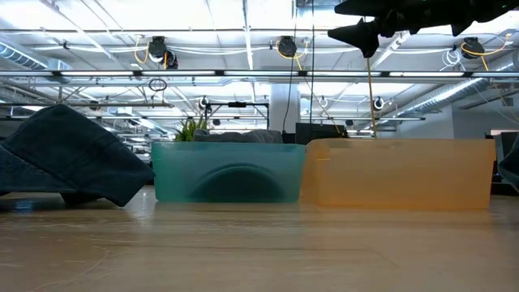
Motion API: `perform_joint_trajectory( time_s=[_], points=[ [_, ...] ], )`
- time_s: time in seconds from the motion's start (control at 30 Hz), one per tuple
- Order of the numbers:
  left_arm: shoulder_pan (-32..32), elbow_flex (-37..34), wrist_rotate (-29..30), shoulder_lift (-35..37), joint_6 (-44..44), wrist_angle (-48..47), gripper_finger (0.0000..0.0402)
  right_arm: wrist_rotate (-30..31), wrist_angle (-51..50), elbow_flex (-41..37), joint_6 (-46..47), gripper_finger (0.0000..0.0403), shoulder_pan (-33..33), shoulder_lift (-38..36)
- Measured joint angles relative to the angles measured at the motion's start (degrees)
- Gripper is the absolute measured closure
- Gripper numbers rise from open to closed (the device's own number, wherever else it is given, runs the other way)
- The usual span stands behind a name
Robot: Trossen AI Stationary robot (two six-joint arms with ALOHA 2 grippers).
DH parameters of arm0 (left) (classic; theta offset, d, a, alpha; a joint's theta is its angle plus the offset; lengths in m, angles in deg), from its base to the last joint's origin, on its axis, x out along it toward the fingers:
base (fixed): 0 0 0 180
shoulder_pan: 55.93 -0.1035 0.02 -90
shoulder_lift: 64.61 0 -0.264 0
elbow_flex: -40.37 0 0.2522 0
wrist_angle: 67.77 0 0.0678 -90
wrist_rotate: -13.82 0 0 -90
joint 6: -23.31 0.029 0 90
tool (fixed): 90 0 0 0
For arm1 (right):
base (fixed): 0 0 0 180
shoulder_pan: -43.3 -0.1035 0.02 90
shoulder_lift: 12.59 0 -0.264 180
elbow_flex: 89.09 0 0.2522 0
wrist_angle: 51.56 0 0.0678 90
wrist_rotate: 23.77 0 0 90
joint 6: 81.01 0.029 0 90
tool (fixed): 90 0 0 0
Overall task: Pick & Place hat
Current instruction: Put the gray cap into the green bin
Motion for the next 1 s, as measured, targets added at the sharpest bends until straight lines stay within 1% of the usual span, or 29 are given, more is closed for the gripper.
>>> perform_joint_trajectory(
  time_s=[0.53,0.8,1.0],
  points=[
    [0.87,0.00,6.63,0.00,-2.07,0.21,0.0023,0.05,0.00,0.00,-0.04,0.0124,0.00,0.00],
    [0.87,0.00,6.55,0.00,-1.62,0.25,0.0023,0.05,0.00,0.00,0.02,0.0124,0.01,0.00],
    [0.87,0.00,4.69,0.00,-1.47,0.67,0.0023,0.05,0.00,0.00,0.13,0.0124,0.00,0.00]
  ],
)
